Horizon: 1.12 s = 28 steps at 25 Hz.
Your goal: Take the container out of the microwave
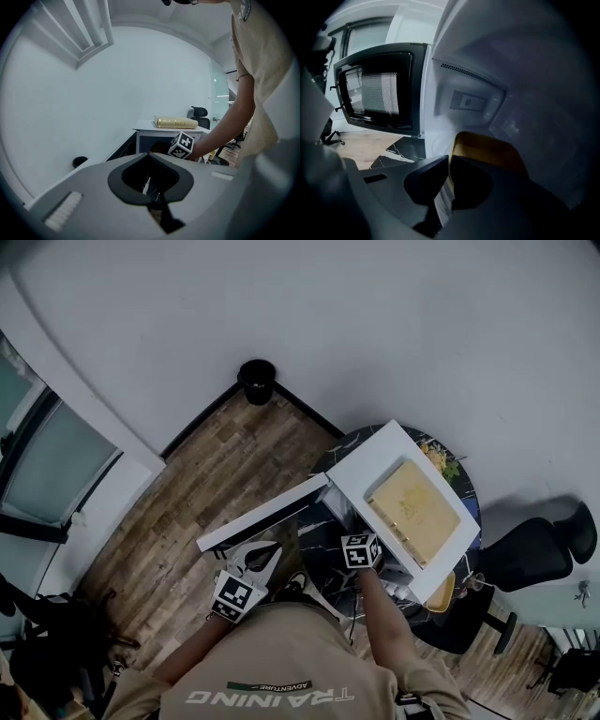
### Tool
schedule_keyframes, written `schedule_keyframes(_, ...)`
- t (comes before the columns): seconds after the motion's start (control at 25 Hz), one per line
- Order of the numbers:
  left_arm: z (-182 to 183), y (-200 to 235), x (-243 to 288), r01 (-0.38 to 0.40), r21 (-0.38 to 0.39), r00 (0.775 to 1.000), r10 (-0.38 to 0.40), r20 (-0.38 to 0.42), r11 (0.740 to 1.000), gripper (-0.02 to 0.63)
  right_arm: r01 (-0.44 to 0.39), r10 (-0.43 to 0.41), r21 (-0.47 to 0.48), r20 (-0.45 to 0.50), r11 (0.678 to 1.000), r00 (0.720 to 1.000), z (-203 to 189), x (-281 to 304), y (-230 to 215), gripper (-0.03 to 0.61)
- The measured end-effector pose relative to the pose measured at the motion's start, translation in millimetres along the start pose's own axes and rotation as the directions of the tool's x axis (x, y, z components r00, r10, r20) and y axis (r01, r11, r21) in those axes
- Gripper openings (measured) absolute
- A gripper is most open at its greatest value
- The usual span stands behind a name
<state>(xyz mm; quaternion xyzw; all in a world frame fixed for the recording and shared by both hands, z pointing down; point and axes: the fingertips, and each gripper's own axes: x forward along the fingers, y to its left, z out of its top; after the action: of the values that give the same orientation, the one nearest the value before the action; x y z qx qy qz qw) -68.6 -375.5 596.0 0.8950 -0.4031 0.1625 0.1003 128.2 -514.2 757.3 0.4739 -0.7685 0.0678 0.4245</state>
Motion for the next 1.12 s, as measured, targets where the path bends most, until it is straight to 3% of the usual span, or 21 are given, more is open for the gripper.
schedule_keyframes(0.32, 11, 3, -6, 0.016, 0.030, 1.000, -0.017, 0.025, 0.999, 0.008, 0.002, -0.001, -0.003, 0.039, 1.000, 0.999, 13, -23, 6, 0.011)
schedule_keyframes(0.84, 20, -8, 4, 0.184, 0.079, 0.979, -0.190, 0.070, 0.980, 0.008, -0.022, 0.021, 0.012, 0.068, 1.000, 0.997, 16, -88, 63, 0.011)
schedule_keyframes(1.12, -1, -4, -2, 0.214, 0.092, 0.972, -0.222, 0.084, 0.972, 0.008, -0.016, 0.014, 0.049, 0.026, 0.999, 1.000, -2, -109, 99, 0.011)
